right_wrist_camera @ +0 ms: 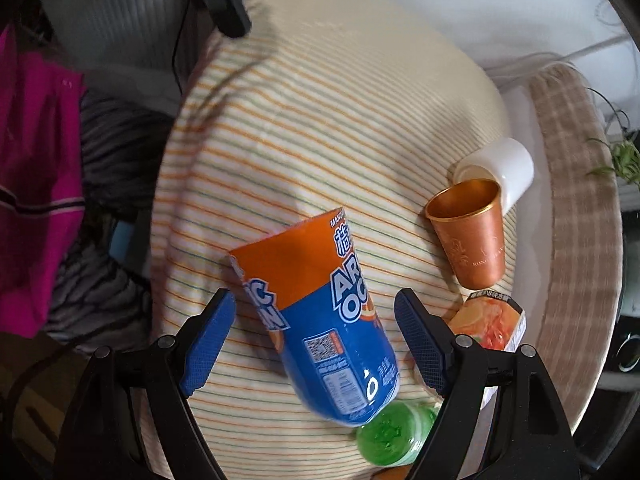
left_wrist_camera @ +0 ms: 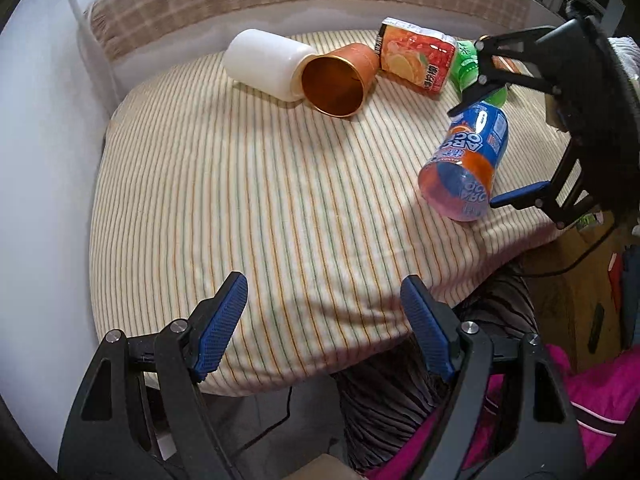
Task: Flip cup upright
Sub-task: 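Bring the cup to the right tool while the right tool closes on the cup body, then rotate the cup open end up with the right tool and set it on the bed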
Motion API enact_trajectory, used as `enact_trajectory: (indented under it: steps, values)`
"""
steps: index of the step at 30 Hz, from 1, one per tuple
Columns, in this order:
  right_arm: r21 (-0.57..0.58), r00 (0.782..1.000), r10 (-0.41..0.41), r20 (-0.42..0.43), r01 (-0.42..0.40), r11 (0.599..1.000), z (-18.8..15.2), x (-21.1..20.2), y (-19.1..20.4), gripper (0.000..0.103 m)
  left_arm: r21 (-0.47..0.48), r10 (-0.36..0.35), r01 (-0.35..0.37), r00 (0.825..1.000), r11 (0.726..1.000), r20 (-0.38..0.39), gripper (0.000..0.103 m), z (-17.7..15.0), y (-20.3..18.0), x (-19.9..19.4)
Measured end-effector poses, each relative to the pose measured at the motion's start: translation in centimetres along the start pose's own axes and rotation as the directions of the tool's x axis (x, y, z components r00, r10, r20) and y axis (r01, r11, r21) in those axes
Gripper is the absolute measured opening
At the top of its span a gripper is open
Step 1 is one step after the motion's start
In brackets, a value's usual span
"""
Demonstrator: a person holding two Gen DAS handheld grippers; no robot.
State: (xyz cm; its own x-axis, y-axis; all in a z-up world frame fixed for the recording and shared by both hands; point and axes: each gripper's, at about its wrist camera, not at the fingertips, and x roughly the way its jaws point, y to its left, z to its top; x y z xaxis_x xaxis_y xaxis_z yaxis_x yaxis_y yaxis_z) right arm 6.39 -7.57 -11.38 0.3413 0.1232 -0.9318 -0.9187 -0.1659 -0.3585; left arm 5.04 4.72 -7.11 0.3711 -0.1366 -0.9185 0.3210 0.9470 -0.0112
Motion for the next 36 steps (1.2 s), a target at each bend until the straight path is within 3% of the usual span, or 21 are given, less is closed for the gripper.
enact_trajectory:
  steps: [4, 6, 11, 15, 19, 22, 26, 31, 34, 36]
  values:
    - [-0.017, 0.999, 0.022, -0.029, -0.022, 1.000, 0.1, 1.0, -0.3, 0.078, -0.021, -0.002, 0.002, 1.000, 1.000, 0.006, 0.081, -0.1, 0.6, -0.1]
    - [-0.019, 0.999, 0.033, -0.043, -0.034, 0.999, 0.2, 1.3, -0.4, 0.068, -0.025, -0.001, 0.001, 1.000, 1.000, 0.007, 0.081, -0.1, 0.8, 0.0]
    - [-0.003, 0.998, 0.039, -0.041, -0.040, 0.999, 0.2, 1.3, -0.6, 0.068, -0.022, -0.010, 0.010, 1.000, 1.000, 0.021, 0.081, 0.1, 0.7, -0.3]
    - [0.116, 0.998, 0.070, 0.003, -0.069, 0.991, -0.4, 0.8, -1.9, 0.066, -0.017, -0.023, 0.024, 0.999, 1.000, 0.040, 0.081, 0.2, 0.6, -0.4]
    - [0.325, 0.987, 0.075, 0.139, -0.117, 0.938, -2.2, -0.3, -3.9, 0.065, -0.025, -0.042, 0.043, 0.998, 0.999, 0.054, 0.081, 0.3, 0.7, -0.4]
    - [0.502, 0.967, 0.013, 0.255, -0.143, 0.853, -3.9, -1.1, -5.4, 0.065, -0.021, -0.047, 0.049, 0.997, 0.999, 0.066, 0.081, 0.5, 0.5, -0.3]
    - [0.720, 0.924, -0.135, 0.358, -0.181, 0.670, -6.5, -1.7, -6.1, 0.065, -0.015, -0.056, 0.058, 0.993, 0.998, 0.100, 0.081, 0.9, 0.2, -0.5]
    - [0.889, 0.867, -0.344, 0.361, -0.208, 0.408, -9.5, -2.2, -5.4, 0.065, -0.023, -0.008, 0.013, 0.982, 1.000, 0.189, 0.081, 1.2, -0.6, -1.1]
    - [0.934, 0.837, -0.435, 0.331, -0.223, 0.280, -10.5, -2.6, -4.8, 0.065, -0.049, 0.006, 0.008, 0.963, 0.999, 0.268, 0.081, 1.4, -1.3, -1.6]
    - [0.953, 0.831, -0.468, 0.300, -0.235, 0.192, -10.9, -2.4, -5.0, 0.063, -0.044, -0.010, 0.023, 0.958, 0.999, 0.287, 0.081, 1.5, -1.7, -1.7]
